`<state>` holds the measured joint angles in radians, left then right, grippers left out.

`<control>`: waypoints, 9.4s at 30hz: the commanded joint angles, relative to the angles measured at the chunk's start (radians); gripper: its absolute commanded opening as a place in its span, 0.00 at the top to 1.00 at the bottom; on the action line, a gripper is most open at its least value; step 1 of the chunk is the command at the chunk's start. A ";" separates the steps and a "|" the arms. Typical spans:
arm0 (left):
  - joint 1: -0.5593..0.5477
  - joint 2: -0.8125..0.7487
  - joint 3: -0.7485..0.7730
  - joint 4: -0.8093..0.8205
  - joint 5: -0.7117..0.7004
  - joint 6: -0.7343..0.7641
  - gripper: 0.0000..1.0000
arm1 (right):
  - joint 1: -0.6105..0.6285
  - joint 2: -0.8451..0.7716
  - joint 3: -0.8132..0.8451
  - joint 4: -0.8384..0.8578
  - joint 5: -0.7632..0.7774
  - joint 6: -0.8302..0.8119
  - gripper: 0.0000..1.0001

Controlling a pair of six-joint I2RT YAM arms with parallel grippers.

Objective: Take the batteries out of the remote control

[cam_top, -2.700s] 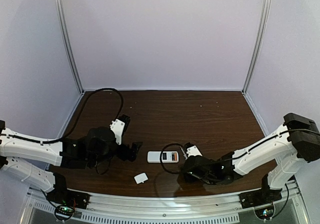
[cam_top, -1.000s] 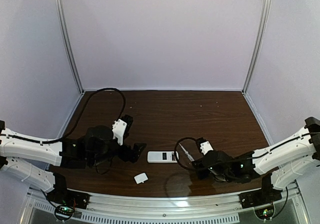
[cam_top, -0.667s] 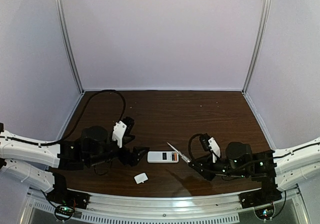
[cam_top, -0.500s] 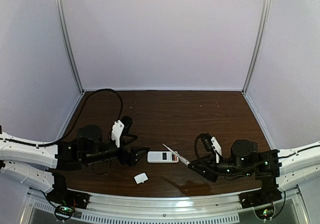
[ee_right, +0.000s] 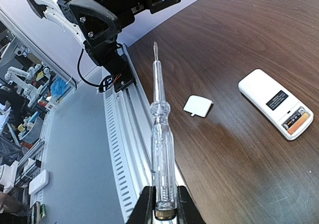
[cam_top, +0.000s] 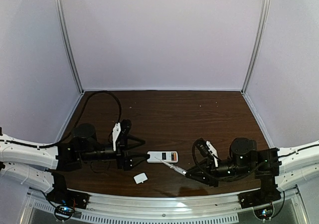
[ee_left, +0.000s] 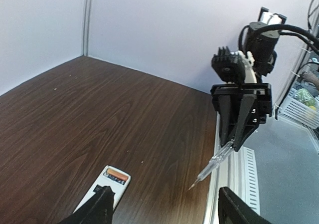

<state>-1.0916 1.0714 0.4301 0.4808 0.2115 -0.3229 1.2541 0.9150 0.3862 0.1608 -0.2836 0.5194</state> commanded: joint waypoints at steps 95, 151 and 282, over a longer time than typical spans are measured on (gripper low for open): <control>0.004 0.165 0.205 -0.028 0.302 -0.123 1.00 | 0.068 0.193 0.190 0.200 0.170 -0.338 0.02; 0.004 0.170 0.182 0.068 0.387 -0.173 1.00 | 0.067 0.298 0.195 0.413 0.141 -0.354 0.56; 0.256 0.764 0.435 -0.260 0.348 0.684 0.03 | 0.053 0.140 0.301 -0.141 0.752 -0.148 1.00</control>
<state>-0.8783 1.8019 0.8406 0.1833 0.4522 0.3359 1.3113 1.0473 0.6651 0.0391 0.4683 0.3672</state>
